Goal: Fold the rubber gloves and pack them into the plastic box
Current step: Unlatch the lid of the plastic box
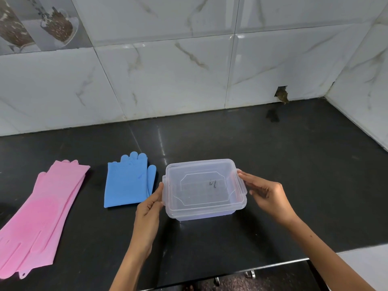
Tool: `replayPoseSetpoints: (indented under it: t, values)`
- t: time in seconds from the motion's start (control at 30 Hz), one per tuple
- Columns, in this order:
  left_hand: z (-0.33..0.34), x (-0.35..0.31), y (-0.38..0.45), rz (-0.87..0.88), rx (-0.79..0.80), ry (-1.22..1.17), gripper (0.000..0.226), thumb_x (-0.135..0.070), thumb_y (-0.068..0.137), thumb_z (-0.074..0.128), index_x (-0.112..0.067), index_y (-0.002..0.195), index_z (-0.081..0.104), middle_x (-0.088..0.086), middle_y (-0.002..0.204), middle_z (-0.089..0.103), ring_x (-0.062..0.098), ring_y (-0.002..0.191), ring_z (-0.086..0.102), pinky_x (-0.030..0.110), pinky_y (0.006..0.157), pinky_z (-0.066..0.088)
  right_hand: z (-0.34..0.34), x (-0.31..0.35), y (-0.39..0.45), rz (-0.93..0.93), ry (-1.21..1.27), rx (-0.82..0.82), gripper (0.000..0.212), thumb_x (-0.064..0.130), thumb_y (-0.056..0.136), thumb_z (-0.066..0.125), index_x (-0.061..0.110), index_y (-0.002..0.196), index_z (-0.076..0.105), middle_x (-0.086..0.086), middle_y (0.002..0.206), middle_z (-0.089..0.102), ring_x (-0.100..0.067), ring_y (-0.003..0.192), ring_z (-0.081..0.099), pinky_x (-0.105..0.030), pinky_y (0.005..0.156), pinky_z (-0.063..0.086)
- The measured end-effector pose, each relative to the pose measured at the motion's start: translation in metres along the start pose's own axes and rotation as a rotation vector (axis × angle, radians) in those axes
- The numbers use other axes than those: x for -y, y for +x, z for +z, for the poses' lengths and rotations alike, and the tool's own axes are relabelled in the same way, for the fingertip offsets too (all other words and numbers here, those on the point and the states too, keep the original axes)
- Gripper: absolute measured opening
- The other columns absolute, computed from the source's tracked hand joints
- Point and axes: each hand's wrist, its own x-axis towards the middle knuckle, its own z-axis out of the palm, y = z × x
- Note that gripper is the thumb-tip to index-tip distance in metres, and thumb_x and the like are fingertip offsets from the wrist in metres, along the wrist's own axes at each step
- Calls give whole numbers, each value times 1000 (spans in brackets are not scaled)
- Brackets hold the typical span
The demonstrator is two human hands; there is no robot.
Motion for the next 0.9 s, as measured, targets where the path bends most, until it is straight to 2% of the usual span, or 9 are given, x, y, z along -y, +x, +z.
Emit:
replayPoseSetpoints:
  t: [0.17, 0.33, 0.43, 0.5, 0.63, 0.77, 0.83, 0.9]
  values:
    - [1, -1, 2, -6, 2, -1, 41, -10, 99, 40, -34, 129, 54, -12, 139, 52, 12, 133, 42, 42, 115, 29, 1, 2, 17, -54, 39, 8, 66, -28, 70, 59, 12, 123, 61, 2, 133, 57, -13, 128, 49, -22, 94, 51]
    - [0, -4, 1, -12, -6, 10, 41, -12, 99, 40, -34, 131, 52, -13, 142, 48, 12, 135, 40, 40, 114, 29, -4, 4, 23, -120, -17, -28, 64, -26, 71, 61, 12, 122, 62, 0, 134, 57, -13, 128, 50, -23, 96, 50]
    - [0, -12, -1, -14, -9, 19, 40, -16, 100, 39, -34, 133, 51, -12, 143, 48, 13, 135, 40, 41, 114, 29, -5, 10, 26, -152, -29, -68, 54, -21, 73, 66, 12, 116, 66, 0, 129, 60, -10, 121, 56, -19, 90, 52]
    - [-1, -19, -1, -18, -7, 23, 38, -23, 100, 39, -34, 134, 50, -9, 144, 47, 16, 134, 41, 43, 115, 28, -7, 13, 29, -157, -26, -108, 48, -18, 74, 67, 12, 112, 69, 1, 124, 63, -9, 116, 60, -21, 90, 53]
    - [-3, -38, 9, -46, -26, -30, 39, -37, 97, 44, -27, 134, 52, -2, 137, 54, 20, 128, 48, 47, 113, 32, -12, 17, 44, -134, 24, -172, 33, -7, 80, 68, 10, 107, 72, 0, 115, 69, -11, 109, 65, -27, 90, 54]
    - [-5, -54, 33, 41, 26, -173, 43, -39, 97, 41, -23, 136, 50, -5, 138, 55, 13, 130, 48, 38, 115, 30, -10, 25, 74, -51, 49, -276, 25, -1, 81, 69, 10, 103, 73, 1, 104, 73, -4, 98, 68, -17, 85, 53]
    - [-5, -59, 54, 65, 49, -157, 54, -54, 93, 34, -26, 139, 46, -8, 144, 48, 12, 135, 40, 36, 117, 25, -6, 25, 94, 37, 66, -348, 21, 3, 79, 72, 14, 97, 74, 1, 92, 75, 1, 85, 69, -11, 77, 53]
    - [-4, -63, 78, 82, 64, -73, 69, -66, 88, 22, -28, 143, 40, -9, 149, 40, 13, 139, 32, 39, 120, 17, -1, 22, 116, 140, 69, -402, 15, 12, 76, 76, 16, 90, 72, 6, 81, 73, 0, 75, 69, -11, 70, 54]
